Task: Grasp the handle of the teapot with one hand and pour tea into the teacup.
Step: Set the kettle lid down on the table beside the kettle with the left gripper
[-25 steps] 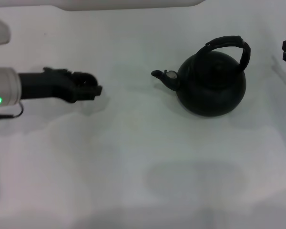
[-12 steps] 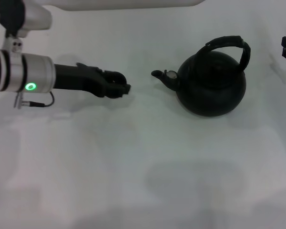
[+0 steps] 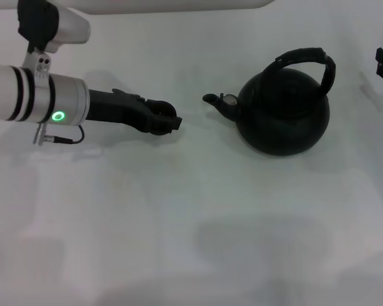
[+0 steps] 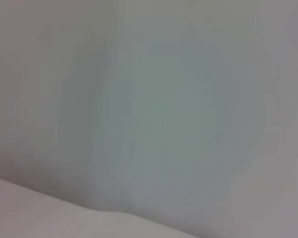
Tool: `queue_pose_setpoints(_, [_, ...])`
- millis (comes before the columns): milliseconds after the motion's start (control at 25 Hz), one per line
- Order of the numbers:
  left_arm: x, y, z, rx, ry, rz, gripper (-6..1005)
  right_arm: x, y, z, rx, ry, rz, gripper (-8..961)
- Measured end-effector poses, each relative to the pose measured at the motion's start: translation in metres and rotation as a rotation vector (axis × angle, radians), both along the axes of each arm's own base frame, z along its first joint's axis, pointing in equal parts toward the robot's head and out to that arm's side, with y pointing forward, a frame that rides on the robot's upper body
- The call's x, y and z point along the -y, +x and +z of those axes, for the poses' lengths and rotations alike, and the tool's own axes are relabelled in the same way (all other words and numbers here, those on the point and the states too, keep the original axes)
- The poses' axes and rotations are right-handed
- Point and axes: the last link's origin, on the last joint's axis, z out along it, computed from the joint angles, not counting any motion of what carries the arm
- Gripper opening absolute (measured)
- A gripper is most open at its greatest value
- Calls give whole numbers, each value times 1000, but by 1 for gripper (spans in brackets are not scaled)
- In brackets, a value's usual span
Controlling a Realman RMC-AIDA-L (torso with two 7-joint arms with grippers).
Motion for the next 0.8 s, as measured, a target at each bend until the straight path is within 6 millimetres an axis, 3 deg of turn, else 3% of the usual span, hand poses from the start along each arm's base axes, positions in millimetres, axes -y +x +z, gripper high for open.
queue_pose_setpoints(400, [-12,8,-12,-26,10,-10,703,0,0,-1,2,-5,3,856])
queue_pose_setpoints(800, [-8,8,-19,-8,-7,1,704,1,-1,-1,-1,-5,6,856])
